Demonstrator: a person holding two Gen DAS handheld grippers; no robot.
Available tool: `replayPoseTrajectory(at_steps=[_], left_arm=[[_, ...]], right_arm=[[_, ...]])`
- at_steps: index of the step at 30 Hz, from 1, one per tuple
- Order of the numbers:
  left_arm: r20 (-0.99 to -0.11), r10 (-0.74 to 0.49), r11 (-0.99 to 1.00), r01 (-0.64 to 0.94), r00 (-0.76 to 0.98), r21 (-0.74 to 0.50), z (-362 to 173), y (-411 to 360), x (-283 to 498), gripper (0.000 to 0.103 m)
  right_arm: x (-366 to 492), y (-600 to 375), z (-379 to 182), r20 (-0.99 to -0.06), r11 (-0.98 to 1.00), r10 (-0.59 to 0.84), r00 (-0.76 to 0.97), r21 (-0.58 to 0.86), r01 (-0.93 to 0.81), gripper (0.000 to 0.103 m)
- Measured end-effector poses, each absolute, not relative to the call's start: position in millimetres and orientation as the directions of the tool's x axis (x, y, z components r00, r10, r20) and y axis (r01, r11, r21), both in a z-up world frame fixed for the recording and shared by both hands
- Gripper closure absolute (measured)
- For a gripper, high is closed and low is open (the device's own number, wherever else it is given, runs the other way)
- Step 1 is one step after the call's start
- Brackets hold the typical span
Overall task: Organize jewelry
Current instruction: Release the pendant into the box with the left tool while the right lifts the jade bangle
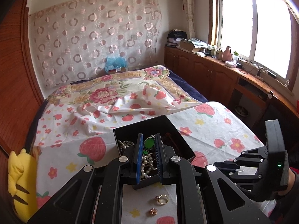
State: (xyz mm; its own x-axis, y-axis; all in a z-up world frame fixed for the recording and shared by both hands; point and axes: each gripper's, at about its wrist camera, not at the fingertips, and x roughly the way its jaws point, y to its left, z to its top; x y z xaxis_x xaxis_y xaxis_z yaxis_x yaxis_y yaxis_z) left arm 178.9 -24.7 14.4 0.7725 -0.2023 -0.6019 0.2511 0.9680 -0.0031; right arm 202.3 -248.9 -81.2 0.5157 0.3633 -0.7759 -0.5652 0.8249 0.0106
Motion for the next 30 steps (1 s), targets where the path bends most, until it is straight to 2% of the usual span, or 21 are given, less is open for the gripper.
replayPoseTrajectory(at_steps=[5,8,17,19,20,30], left_arm=[[-0.600,-0.201,0.968,0.249,0.774,-0.004,12.9,-24.8,178.8,0.091],[-0.602,-0.201,0.968,0.250,0.773,-0.002,13.7,-25.8,177.3,0.091],[-0.632,-0.200,0.970,0.240,0.749,-0.022,1.3,-17.3,190.2,0.089],[-0.628,-0.194,0.972,0.234,0.754,-0.019,1.4,-14.8,189.5,0.079],[-0.623,-0.194,0.972,0.233,0.757,-0.020,2.1,-15.1,189.2,0.070],[-0.615,-0.174,0.980,0.197,0.769,-0.031,-2.0,11.2,174.1,0.065]], right_arm=[[206.8,-246.1,-87.8,-0.797,0.814,0.353,0.489,0.004,-0.581,0.091],[203.3,-241.7,-87.6,-0.800,0.797,0.349,0.488,-0.021,-0.604,0.094],[185.7,-240.0,-46.6,-0.704,0.804,0.377,0.602,-0.074,-0.591,0.095],[184.8,-238.6,-32.8,-0.679,0.802,0.394,0.619,-0.074,-0.592,0.095],[185.3,-238.2,-26.9,-0.668,0.802,0.403,0.625,-0.071,-0.593,0.095],[231.1,-206.4,-5.2,-0.631,0.823,0.434,0.643,-0.012,-0.568,0.095]])
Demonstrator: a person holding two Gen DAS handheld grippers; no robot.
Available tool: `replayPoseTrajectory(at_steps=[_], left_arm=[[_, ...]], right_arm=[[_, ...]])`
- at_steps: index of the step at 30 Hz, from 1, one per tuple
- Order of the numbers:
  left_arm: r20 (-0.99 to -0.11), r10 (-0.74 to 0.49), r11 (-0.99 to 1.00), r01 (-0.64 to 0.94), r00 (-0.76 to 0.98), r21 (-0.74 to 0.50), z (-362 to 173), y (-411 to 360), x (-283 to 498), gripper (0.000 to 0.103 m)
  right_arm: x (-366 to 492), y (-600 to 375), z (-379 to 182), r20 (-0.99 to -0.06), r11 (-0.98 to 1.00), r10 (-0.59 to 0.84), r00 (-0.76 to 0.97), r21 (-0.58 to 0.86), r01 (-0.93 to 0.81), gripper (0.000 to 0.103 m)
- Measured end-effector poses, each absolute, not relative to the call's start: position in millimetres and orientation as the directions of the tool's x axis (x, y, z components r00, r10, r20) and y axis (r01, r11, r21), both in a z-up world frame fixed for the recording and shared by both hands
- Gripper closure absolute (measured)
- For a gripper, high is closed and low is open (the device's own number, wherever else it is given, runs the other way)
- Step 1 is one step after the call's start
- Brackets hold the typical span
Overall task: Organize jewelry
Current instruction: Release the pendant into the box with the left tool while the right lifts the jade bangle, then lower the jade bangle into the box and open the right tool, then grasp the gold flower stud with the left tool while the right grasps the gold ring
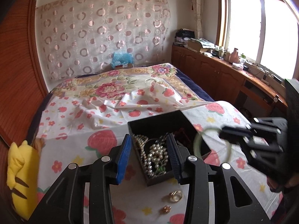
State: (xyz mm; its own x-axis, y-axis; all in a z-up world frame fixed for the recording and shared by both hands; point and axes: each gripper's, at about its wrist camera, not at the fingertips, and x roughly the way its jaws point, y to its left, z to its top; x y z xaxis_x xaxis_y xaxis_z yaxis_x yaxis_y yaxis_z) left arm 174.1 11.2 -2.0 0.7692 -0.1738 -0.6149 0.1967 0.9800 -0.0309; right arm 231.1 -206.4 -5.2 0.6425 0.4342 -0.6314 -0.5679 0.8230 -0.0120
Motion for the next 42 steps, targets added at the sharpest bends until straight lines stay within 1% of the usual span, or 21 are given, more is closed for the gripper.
replayPoseTrajectory(at_steps=[7,10,15,17,22,28,34,40,42], left_arm=[[-0.642,-0.167,0.982,0.185,0.748,-0.041,-21.1,30.9,155.1,0.065],[-0.656,-0.169,0.982,0.184,0.736,-0.047,-30.3,34.5,149.1,0.065],[-0.679,-0.184,0.979,0.192,0.711,-0.065,-47.5,33.9,138.4,0.065],[-0.685,-0.191,0.978,0.196,0.703,-0.072,-52.7,31.9,134.6,0.065],[-0.698,-0.199,0.975,0.212,0.687,-0.069,-63.5,21.7,122.6,0.065],[-0.718,-0.215,0.968,0.240,0.662,-0.068,-71.6,12.6,114.7,0.065],[-0.741,-0.231,0.959,0.275,0.631,-0.066,-82.8,2.4,114.3,0.065],[-0.758,-0.242,0.950,0.307,0.606,-0.058,-91.2,-10.3,117.3,0.074],[-0.763,-0.239,0.949,0.312,0.600,-0.053,-93.3,-14.2,119.0,0.081]], right_arm=[[260.3,-178.8,-19.0,-0.663,0.821,0.427,0.615,-0.001,-0.571,0.094],[262.4,-172.1,-27.9,-0.690,0.813,0.415,0.593,-0.012,-0.582,0.091],[245.1,-174.9,-26.3,-0.669,0.808,0.417,0.615,-0.038,-0.588,0.091],[234.3,-178.7,-24.8,-0.659,0.799,0.434,0.614,-0.034,-0.600,0.088],[208.8,-181.2,-28.6,-0.648,0.775,0.465,0.603,-0.032,-0.632,0.088],[195.7,-180.1,-37.1,-0.655,0.752,0.498,0.568,0.000,-0.659,0.088],[195.0,-177.2,-51.8,-0.681,0.758,0.484,0.550,0.011,-0.653,0.088],[195.9,-174.8,-62.6,-0.698,0.757,0.479,0.532,0.021,-0.653,0.088],[196.4,-173.2,-65.7,-0.703,0.755,0.478,0.526,0.023,-0.655,0.088]])
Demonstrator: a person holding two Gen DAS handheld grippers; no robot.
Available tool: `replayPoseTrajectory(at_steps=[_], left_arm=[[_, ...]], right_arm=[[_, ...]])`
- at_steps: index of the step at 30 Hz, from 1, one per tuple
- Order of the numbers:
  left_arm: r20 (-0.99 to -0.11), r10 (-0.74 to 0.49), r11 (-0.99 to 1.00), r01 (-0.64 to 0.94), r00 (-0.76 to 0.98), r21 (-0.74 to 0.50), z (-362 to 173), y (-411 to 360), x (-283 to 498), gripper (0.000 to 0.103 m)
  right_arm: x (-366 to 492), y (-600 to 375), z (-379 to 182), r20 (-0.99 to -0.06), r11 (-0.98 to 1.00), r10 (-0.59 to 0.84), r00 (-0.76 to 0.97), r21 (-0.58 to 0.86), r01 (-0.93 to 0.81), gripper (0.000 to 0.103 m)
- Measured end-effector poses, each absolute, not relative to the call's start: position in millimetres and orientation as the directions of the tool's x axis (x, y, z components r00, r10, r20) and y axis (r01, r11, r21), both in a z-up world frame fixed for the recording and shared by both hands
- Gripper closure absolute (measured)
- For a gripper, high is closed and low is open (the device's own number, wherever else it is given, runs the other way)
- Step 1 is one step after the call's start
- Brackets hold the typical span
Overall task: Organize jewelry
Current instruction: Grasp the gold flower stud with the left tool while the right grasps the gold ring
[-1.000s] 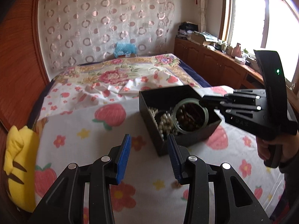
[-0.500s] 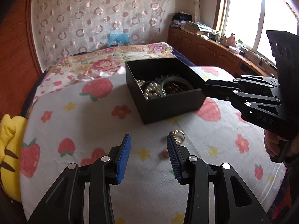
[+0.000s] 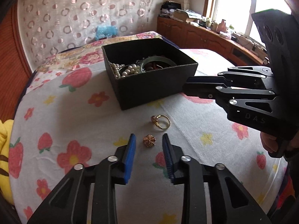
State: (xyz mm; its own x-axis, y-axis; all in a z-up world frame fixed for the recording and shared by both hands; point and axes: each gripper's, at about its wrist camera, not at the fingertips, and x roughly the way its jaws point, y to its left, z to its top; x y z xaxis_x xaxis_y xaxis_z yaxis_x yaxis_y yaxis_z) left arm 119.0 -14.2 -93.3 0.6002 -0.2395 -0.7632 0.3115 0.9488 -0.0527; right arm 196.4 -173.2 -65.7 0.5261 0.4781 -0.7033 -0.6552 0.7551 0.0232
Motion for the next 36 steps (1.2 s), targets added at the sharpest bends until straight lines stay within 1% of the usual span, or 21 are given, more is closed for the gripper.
replayPoseTrajectory(at_steps=[1,2,5,8,9,11,12,23,28,29,30,36], left_arm=[[-0.766,-0.239,0.948,0.313,0.597,-0.052,-94.7,-14.9,119.8,0.083],[-0.770,-0.238,0.948,0.315,0.592,-0.051,-96.8,-15.4,120.7,0.089],[-0.765,-0.240,0.947,0.316,0.598,-0.051,-97.1,-14.2,119.5,0.092],[-0.762,-0.230,0.954,0.294,0.605,-0.054,-95.5,-9.3,119.3,0.092],[-0.760,-0.230,0.956,0.289,0.608,-0.058,-94.4,-6.7,119.6,0.092],[-0.753,-0.229,0.958,0.278,0.616,-0.064,-91.2,-0.9,119.8,0.092],[-0.748,-0.226,0.961,0.270,0.625,-0.065,-88.7,2.1,118.8,0.092],[-0.704,-0.196,0.975,0.212,0.683,-0.065,-63.5,26.8,110.6,0.092],[-0.696,-0.192,0.976,0.207,0.692,-0.064,-59.0,29.4,110.7,0.092],[-0.694,-0.193,0.976,0.207,0.694,-0.065,-58.1,29.7,111.5,0.092],[-0.693,-0.194,0.976,0.207,0.695,-0.066,-57.6,29.4,111.7,0.092],[-0.684,-0.194,0.976,0.209,0.703,-0.063,-52.4,27.1,114.3,0.092]], right_arm=[[196.6,-172.5,-67.3,-0.705,0.753,0.480,0.522,0.025,-0.658,0.088],[197.1,-171.7,-67.5,-0.706,0.751,0.481,0.519,0.027,-0.660,0.088],[197.2,-169.0,-70.9,-0.712,0.746,0.486,0.507,0.036,-0.664,0.088],[197.0,-165.0,-73.6,-0.719,0.741,0.485,0.498,0.035,-0.671,0.087],[196.6,-163.9,-74.4,-0.721,0.738,0.486,0.495,0.034,-0.674,0.080],[196.7,-163.4,-74.5,-0.721,0.731,0.494,0.487,0.042,-0.681,0.070],[196.4,-162.0,-75.1,-0.722,0.728,0.496,0.483,0.043,-0.684,0.069],[193.2,-136.5,-85.1,-0.765,0.682,0.488,0.420,0.035,-0.731,0.069],[189.1,-130.8,-87.5,-0.778,0.671,0.462,0.425,-0.007,-0.741,0.069],[189.1,-131.6,-87.3,-0.778,0.669,0.462,0.425,-0.008,-0.743,0.071],[189.4,-131.6,-86.9,-0.778,0.668,0.463,0.424,-0.008,-0.744,0.081],[189.8,-131.9,-86.8,-0.779,0.667,0.457,0.429,-0.019,-0.745,0.081]])
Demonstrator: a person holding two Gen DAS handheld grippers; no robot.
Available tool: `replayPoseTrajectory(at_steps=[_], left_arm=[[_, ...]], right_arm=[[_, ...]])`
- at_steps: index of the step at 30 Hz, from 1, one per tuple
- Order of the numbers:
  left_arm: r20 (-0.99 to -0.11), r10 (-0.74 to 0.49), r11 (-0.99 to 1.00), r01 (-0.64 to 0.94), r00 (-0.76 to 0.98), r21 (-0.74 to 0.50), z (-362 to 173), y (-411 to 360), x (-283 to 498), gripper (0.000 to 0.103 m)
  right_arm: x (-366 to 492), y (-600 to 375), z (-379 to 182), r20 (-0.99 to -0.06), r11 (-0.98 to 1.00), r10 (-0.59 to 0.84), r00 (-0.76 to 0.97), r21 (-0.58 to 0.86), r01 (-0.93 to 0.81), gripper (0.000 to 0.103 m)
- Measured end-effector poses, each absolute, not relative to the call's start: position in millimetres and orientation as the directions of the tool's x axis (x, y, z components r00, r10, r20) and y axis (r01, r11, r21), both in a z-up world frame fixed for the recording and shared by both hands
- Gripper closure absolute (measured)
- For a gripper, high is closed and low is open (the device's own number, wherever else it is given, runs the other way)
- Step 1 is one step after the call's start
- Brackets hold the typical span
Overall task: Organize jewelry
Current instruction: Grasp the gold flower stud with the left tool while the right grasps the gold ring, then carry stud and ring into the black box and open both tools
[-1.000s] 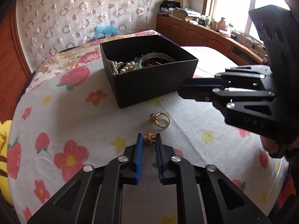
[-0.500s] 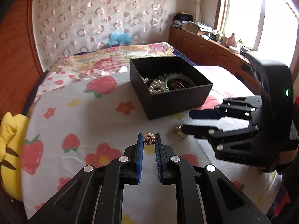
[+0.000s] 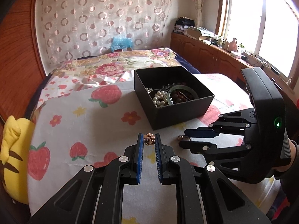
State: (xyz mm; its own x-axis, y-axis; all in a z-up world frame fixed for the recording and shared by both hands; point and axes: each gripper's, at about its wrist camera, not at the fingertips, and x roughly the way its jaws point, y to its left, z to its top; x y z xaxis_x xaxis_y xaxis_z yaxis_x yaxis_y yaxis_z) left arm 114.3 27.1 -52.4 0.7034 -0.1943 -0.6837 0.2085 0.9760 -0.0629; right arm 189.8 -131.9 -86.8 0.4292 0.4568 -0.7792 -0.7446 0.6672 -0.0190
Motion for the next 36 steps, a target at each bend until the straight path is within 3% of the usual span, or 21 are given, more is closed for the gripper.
replayPoseTrajectory(at_steps=[13,22,23,26,36], left_arm=[[-0.659,-0.191,0.976,0.215,0.727,-0.046,-34.9,23.9,123.8,0.092],[-0.651,-0.187,0.974,0.226,0.736,-0.025,-27.6,14.5,134.9,0.092],[-0.651,-0.188,0.974,0.227,0.735,-0.025,-27.1,13.5,136.7,0.092],[-0.652,-0.190,0.973,0.230,0.734,-0.025,-26.4,11.9,141.9,0.092],[-0.653,-0.207,0.970,0.241,0.729,-0.038,-20.2,0.9,163.3,0.092]], right_arm=[[206.9,-174.4,-30.1,-0.670,0.736,0.518,0.531,0.033,-0.677,0.081],[240.4,-189.7,-20.5,-0.651,0.784,0.489,0.580,0.038,-0.619,0.081],[241.2,-187.4,-20.8,-0.650,0.787,0.484,0.585,0.032,-0.616,0.080],[243.7,-188.0,-19.1,-0.641,0.790,0.484,0.595,0.027,-0.612,0.064],[235.5,-209.8,-21.4,-0.645,0.811,0.455,0.613,0.017,-0.585,0.063]])
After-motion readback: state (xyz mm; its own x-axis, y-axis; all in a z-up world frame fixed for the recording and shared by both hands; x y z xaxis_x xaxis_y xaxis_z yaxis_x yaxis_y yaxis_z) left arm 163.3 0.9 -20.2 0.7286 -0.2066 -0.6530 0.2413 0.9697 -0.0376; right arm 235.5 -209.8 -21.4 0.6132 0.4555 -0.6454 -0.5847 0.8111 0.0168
